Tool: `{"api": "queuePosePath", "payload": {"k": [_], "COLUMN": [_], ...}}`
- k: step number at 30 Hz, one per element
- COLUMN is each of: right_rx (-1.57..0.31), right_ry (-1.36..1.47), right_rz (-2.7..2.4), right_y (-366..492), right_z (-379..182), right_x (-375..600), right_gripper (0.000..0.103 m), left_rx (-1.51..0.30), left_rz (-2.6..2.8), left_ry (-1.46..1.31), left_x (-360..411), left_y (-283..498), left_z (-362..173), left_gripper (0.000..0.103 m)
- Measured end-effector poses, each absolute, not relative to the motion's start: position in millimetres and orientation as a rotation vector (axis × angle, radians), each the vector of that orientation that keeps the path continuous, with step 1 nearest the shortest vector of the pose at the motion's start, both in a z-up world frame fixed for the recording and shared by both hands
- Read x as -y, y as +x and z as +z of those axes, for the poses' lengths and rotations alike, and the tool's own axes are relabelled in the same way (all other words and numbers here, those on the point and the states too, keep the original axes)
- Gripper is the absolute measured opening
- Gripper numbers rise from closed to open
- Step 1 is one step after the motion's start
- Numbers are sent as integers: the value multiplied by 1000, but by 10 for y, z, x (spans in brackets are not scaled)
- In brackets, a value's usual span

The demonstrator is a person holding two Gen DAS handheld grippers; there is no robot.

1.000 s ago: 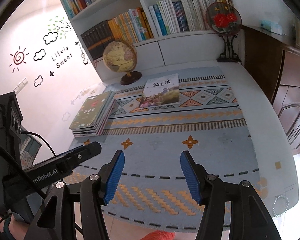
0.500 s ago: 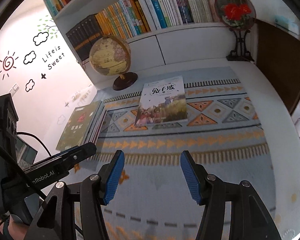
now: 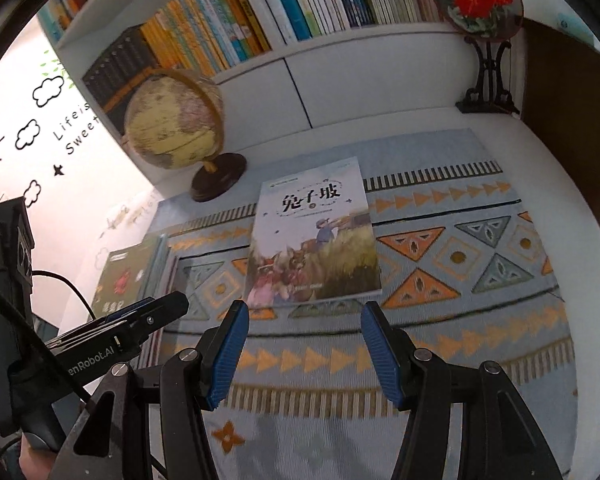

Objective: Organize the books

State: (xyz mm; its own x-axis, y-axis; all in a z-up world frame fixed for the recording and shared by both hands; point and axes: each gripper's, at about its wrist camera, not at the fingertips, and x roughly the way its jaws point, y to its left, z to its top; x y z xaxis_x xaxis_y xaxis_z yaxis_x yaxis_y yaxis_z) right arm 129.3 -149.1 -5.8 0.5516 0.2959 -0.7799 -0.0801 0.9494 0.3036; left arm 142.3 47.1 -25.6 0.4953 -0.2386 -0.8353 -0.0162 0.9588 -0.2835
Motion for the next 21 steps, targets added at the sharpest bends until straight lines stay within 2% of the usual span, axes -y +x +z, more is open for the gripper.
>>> {"api": "queuePosePath", "payload": {"k": [13, 21], "right_rx": [-1106, -1141], "right_ry": [169, 99], "right_rz": [133, 91], "right_y": [2147, 2368], "right_z": [-710, -1008], "right_x": [1553, 1557], "right_gripper": [56, 56], "left_rx": [-1124, -1109], "left_rz": [-157, -161], "left_ry": [-263, -245], "left_x": [-407, -351], "left_y": [2170, 2338], "left_z": [-939, -1082], "left_gripper": [48, 48]}}
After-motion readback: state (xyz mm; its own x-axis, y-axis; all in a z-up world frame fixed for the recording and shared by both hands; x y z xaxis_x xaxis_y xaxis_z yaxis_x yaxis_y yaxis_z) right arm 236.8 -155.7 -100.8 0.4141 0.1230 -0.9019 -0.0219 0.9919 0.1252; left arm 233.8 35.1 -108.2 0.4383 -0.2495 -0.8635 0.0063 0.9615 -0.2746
